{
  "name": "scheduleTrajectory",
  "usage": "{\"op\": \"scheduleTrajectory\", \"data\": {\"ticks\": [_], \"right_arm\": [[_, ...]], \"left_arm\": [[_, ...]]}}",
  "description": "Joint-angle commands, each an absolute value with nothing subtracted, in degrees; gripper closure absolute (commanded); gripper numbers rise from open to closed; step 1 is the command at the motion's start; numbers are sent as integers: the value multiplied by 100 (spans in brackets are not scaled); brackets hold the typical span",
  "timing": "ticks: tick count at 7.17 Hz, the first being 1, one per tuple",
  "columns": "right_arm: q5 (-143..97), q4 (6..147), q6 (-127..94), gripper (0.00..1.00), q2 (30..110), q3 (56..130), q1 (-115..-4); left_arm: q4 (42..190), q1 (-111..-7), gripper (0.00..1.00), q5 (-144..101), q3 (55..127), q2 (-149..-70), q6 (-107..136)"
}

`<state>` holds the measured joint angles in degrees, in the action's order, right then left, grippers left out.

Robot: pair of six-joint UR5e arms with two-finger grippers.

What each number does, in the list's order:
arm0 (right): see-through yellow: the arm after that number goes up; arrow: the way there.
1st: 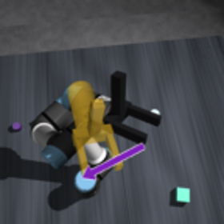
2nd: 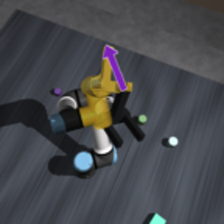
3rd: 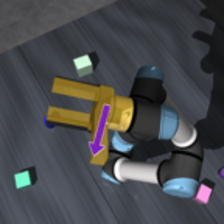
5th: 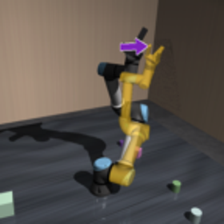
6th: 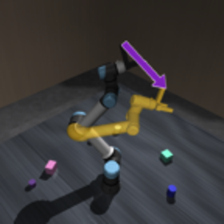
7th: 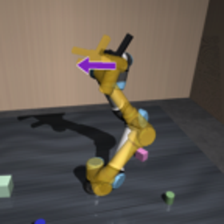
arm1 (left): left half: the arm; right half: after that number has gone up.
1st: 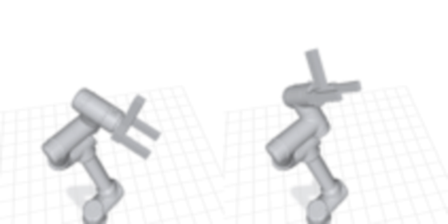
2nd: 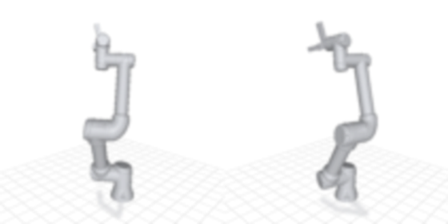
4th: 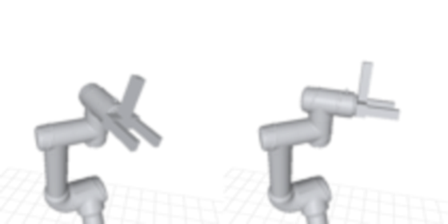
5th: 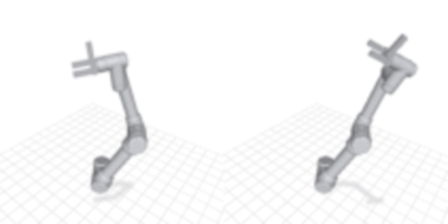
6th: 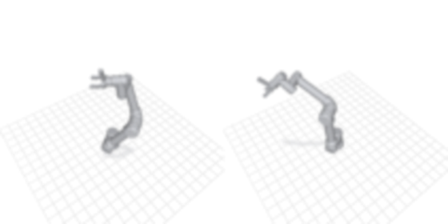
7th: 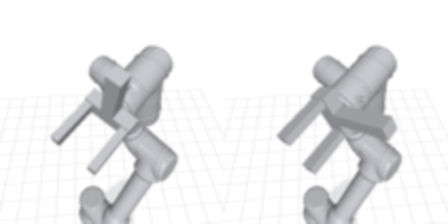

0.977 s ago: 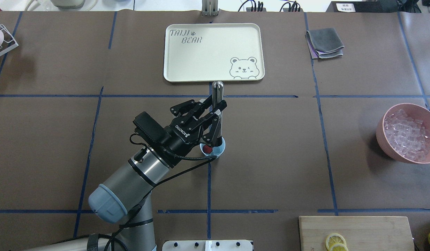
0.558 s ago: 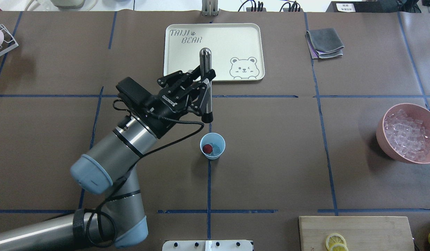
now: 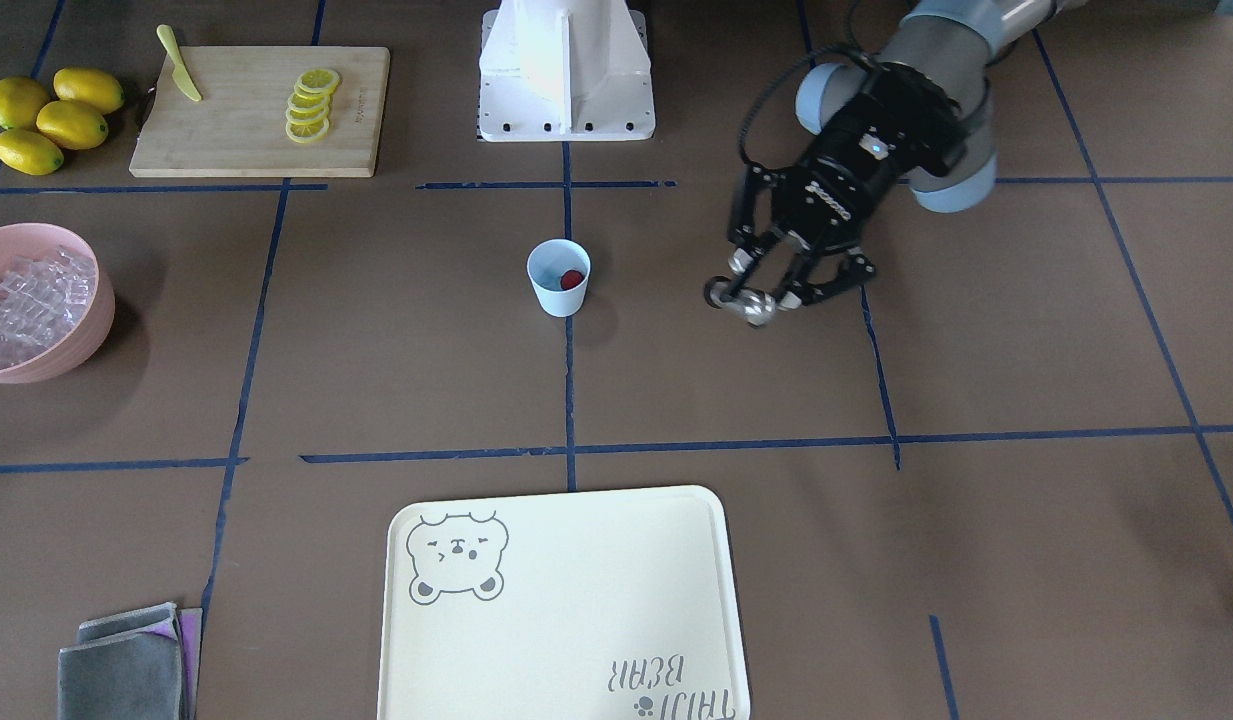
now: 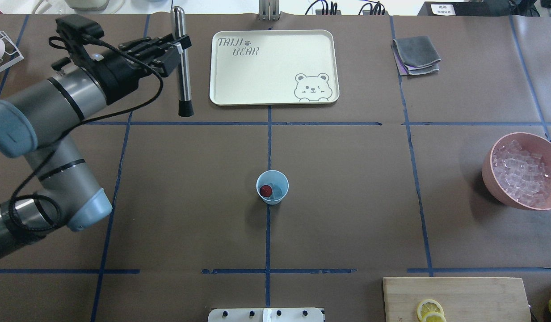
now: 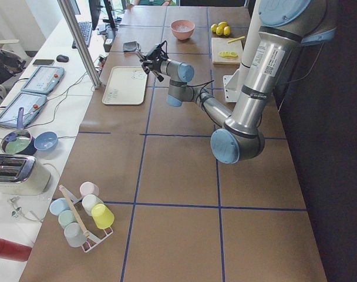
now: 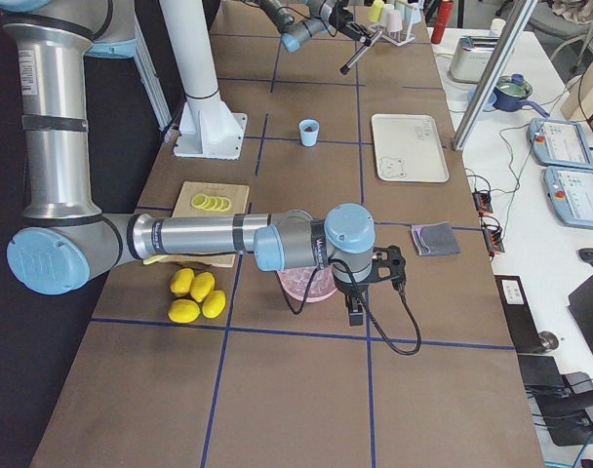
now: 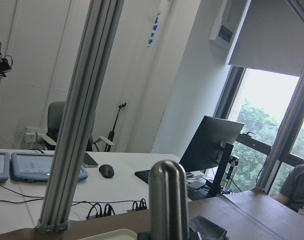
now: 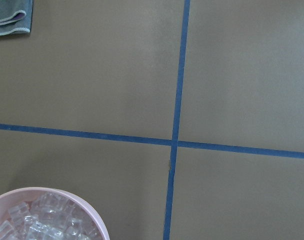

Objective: Mash ice and strawberries in cup

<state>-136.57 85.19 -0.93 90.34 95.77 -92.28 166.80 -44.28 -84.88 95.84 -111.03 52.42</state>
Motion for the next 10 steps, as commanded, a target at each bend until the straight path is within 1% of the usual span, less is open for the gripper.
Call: {"op": "scheduleTrajectory", "data": {"ticks": [1, 3, 5, 7, 8, 10], "right_arm": [[-13729, 8508, -88, 0, 9035, 9597, -9229], [-13746, 8517, -97, 0, 9053, 9641, -9229], [-13729, 8508, -97, 0, 9044, 9642, -9229], [-13720, 8508, -97, 0, 9026, 9642, -9229], [-13720, 8508, -88, 0, 9026, 9642, -9229], [-13711, 8499, -70, 0, 9026, 9642, -9229]], "left_arm": [[15859, -5463, 100, -9987, 9536, -10654, 5642], [15121, -6140, 100, -11129, 9545, -10233, 5643], [14767, -6686, 100, -12123, 9519, -9600, 5564], [13750, -6794, 100, -12612, 9545, -9406, 5555], [13529, -6811, 100, -12612, 9475, -9239, 5285], [12914, -6812, 100, -12595, 9466, -8913, 4197]]}}
